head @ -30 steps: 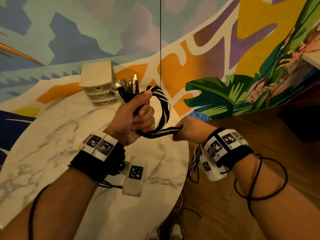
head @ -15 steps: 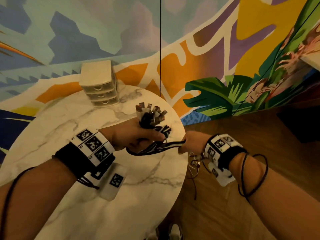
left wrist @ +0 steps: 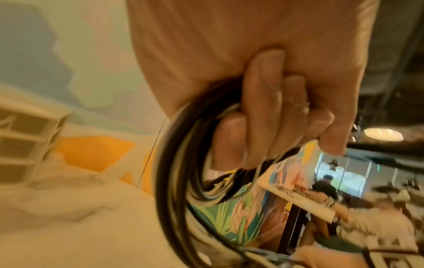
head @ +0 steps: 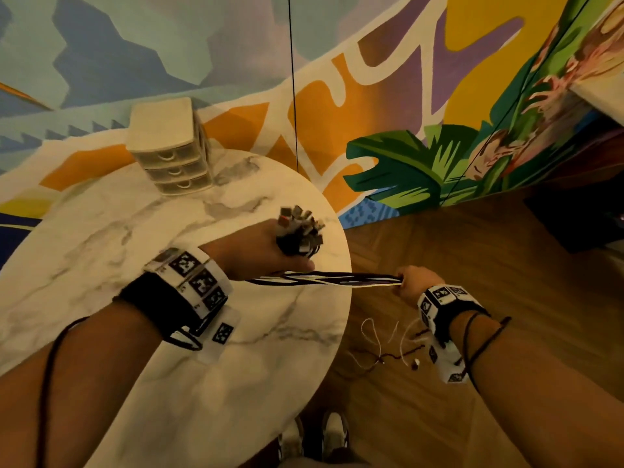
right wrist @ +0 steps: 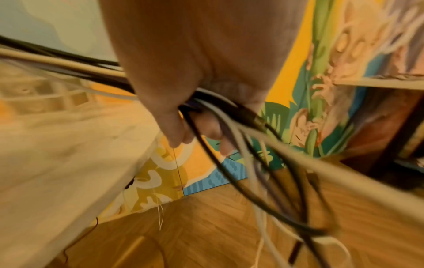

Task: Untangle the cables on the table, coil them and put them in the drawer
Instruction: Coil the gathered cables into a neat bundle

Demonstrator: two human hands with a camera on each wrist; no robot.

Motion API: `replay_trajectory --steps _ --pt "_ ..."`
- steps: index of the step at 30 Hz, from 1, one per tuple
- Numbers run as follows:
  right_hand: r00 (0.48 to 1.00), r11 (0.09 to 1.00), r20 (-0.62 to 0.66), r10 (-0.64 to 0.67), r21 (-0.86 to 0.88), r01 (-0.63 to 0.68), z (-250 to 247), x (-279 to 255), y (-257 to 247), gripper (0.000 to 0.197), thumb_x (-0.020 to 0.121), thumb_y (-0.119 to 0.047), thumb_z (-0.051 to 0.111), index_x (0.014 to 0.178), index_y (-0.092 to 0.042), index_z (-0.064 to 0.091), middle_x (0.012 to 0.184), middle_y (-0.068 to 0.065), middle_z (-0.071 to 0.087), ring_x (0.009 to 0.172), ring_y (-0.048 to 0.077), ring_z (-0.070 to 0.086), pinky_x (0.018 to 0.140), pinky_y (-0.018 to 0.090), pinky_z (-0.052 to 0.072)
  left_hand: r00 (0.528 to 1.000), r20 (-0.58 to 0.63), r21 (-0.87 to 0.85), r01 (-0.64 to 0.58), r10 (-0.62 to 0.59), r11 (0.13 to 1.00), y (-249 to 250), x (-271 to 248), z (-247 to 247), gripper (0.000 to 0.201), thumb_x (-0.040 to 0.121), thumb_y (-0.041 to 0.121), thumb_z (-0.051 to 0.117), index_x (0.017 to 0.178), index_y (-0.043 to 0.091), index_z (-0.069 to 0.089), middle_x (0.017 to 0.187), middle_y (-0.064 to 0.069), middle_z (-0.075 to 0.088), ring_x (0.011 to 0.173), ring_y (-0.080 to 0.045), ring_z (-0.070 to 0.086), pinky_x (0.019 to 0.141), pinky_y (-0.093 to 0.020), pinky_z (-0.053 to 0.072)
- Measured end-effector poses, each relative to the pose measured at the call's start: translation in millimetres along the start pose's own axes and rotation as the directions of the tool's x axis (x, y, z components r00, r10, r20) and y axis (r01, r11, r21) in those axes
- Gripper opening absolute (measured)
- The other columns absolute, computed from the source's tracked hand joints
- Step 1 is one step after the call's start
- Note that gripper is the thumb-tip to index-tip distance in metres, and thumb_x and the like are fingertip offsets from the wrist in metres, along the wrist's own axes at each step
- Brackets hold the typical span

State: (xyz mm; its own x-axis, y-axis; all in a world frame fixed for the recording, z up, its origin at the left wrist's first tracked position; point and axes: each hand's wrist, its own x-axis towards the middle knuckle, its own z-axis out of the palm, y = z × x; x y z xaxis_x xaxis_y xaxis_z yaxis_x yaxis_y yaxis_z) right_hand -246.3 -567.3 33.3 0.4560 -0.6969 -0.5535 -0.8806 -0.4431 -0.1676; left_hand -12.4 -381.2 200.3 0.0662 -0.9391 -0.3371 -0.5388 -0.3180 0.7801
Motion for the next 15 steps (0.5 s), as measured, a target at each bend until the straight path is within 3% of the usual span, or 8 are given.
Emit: replay_trajectory --steps 2,4,6,8,12,13,15 --pt "0.999 0.998 -0.044 -0.003 0.060 0.006 3.4 2.7 9.4 0.011 0.085 -0.022 0.063 0.096 -0.018 0.064 0.098 0.008 0.065 0.095 0.029 0.062 0.072 0.030 0.044 0.999 0.042 0.145 -0.018 0.012 0.989 -5.6 4.2 2.5 0.022 0.082 0.031 0.070 0.071 0.042 0.055 0.080 0.010 0.056 0.075 -0.010 0.054 0.076 -0.026 0.044" --pt "0.997 0.987 -0.073 -0.035 0.156 0.047 5.3 4.0 23.1 0.007 0.082 -0.015 0.066 0.085 -0.018 0.061 0.090 0.008 0.063 0.095 0.031 0.063 0.070 0.028 0.042 0.999 -0.014 0.238 0.047 -0.044 0.970 -9.7 4.2 -6.9 0.011 0.081 0.038 0.070 0.085 0.036 0.061 0.093 0.000 0.061 0.085 -0.019 0.058 0.085 -0.038 0.048" --pt "0.996 0.969 -0.051 -0.072 0.232 0.082 3.7 3.0 33.3 0.013 0.081 -0.014 0.069 0.084 -0.020 0.059 0.087 0.005 0.061 0.093 0.030 0.063 0.071 0.026 0.040 0.994 -0.093 0.300 0.090 -0.065 0.950 -10.9 3.3 -16.9 0.031 0.081 0.039 0.069 0.109 0.026 0.064 0.108 -0.002 0.062 0.095 -0.019 0.058 0.090 -0.033 0.045" --pt "0.996 0.979 0.031 -0.080 0.189 0.072 0.0 3.4 36.9 0.015 0.083 -0.021 0.070 0.097 -0.020 0.064 0.090 0.003 0.061 0.091 0.025 0.061 0.073 0.025 0.039 0.987 -0.151 0.297 0.093 -0.050 0.950 -10.2 2.6 -21.3 0.040 0.081 0.040 0.069 0.118 0.024 0.061 0.113 0.000 0.061 0.097 -0.016 0.057 0.088 -0.027 0.042" --pt "0.988 0.993 0.123 0.096 -0.084 -0.086 7.1 4.0 50.5 0.031 0.087 -0.036 0.063 0.109 -0.014 0.063 0.094 0.004 0.057 0.088 0.021 0.059 0.070 0.027 0.041 0.979 -0.200 0.218 0.073 -0.029 0.973 -15.1 -2.5 -22.7 0.033 0.080 0.034 0.072 0.109 0.020 0.064 0.099 0.005 0.064 0.081 -0.002 0.056 0.070 -0.003 0.039" --pt "0.983 0.986 0.138 0.125 -0.125 -0.108 12.6 3.9 56.3 0.033 0.087 -0.038 0.063 0.110 -0.014 0.062 0.094 0.003 0.056 0.089 0.021 0.059 0.071 0.027 0.042 0.977 -0.210 0.148 0.060 -0.028 0.987 -18.0 -4.7 -22.1 0.030 0.080 0.031 0.072 0.106 0.018 0.064 0.095 0.002 0.065 0.077 -0.005 0.057 0.069 -0.006 0.040" --pt "0.974 0.978 0.171 0.151 -0.172 -0.121 22.9 2.6 62.9 0.035 0.087 -0.040 0.061 0.111 -0.015 0.062 0.093 0.001 0.057 0.087 0.019 0.060 0.071 0.027 0.045 0.972 -0.234 -0.015 0.030 -0.033 0.999 -20.8 -9.8 -18.5 0.014 0.082 0.026 0.071 0.088 0.018 0.061 0.068 0.000 0.059 0.057 -0.009 0.051 0.056 -0.019 0.040"
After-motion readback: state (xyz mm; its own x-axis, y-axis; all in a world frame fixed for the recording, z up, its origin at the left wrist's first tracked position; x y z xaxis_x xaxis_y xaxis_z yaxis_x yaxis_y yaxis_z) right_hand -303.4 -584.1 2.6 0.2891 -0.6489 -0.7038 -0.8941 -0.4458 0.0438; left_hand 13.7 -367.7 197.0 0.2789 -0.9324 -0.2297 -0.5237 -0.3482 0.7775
